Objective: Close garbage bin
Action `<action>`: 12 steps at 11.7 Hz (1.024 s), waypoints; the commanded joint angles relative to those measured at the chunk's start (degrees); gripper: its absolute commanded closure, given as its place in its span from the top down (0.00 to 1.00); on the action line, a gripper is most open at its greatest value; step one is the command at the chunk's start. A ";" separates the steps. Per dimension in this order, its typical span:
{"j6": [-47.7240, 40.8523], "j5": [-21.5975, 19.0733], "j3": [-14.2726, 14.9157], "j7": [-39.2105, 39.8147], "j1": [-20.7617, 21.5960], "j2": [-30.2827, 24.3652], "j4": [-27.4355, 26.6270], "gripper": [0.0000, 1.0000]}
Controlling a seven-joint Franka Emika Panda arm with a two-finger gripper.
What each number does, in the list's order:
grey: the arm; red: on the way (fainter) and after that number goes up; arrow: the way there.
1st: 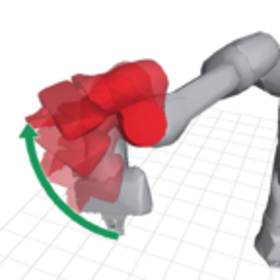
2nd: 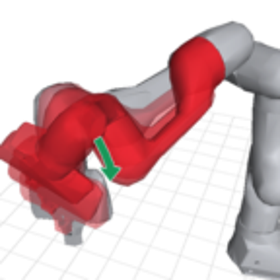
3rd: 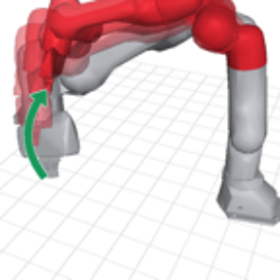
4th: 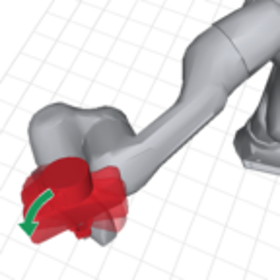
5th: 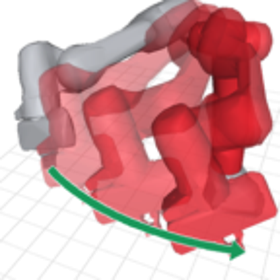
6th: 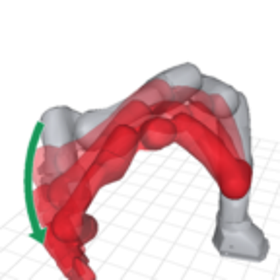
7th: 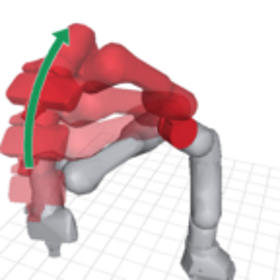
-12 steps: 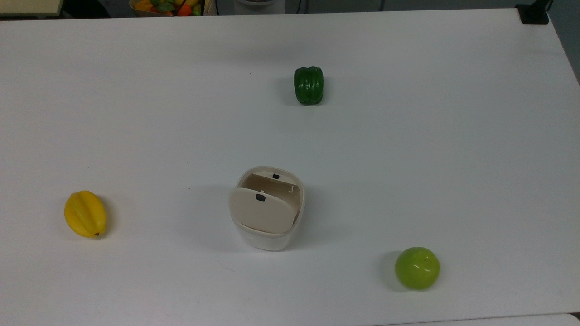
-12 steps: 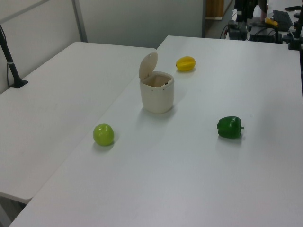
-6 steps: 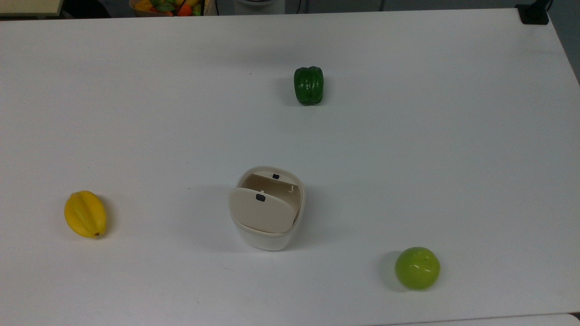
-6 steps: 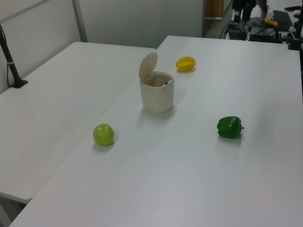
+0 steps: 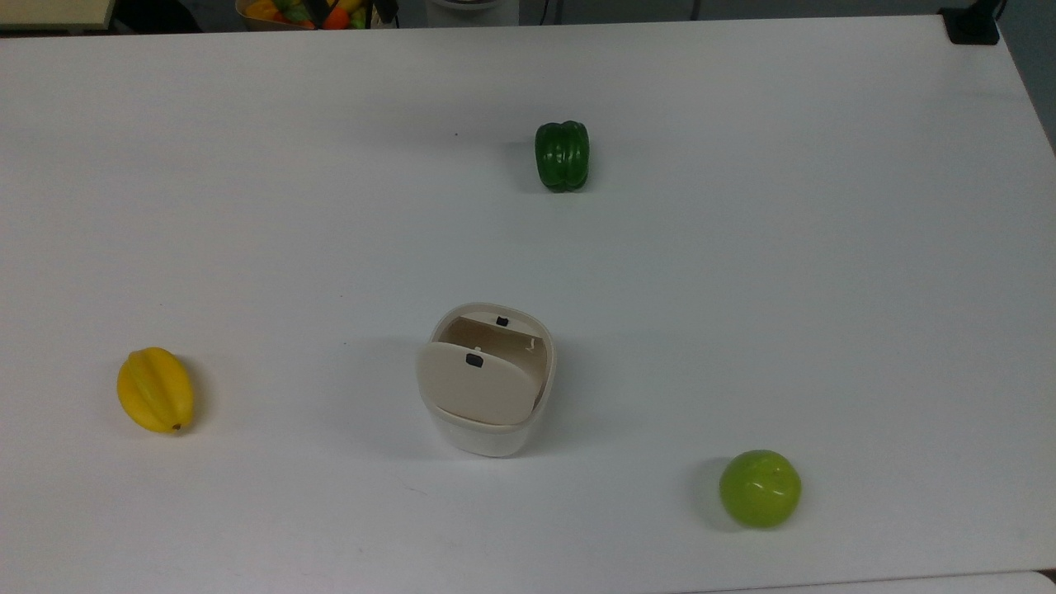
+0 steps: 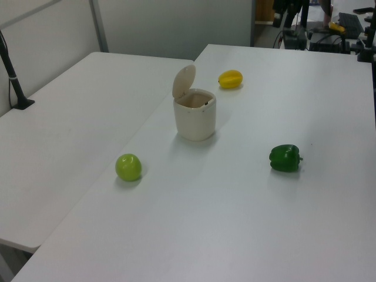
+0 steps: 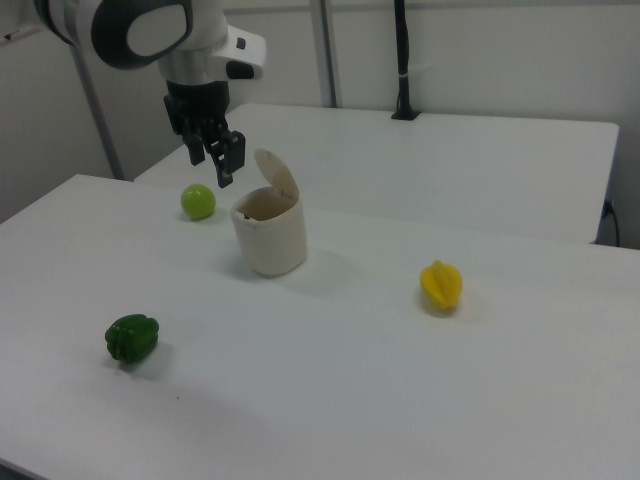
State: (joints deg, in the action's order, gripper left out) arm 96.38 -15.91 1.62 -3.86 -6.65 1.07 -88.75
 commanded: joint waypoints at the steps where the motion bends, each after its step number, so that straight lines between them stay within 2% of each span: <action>1: 1.62 -1.75 0.05 1.30 0.67 1.03 -0.02 0.07; 2: 3.36 -2.71 -0.04 1.31 0.67 1.64 -0.02 0.00; 5: 9.60 -2.46 -0.30 1.40 3.30 4.27 -0.02 0.00; 7: 19.50 -2.02 -0.22 0.79 7.07 5.69 -0.02 0.00; 12: 43.50 -1.05 -0.21 0.78 11.48 11.39 0.07 0.00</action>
State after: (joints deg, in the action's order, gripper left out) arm 130.99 -17.82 0.90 -3.20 2.50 10.34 -88.82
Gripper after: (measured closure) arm 0.991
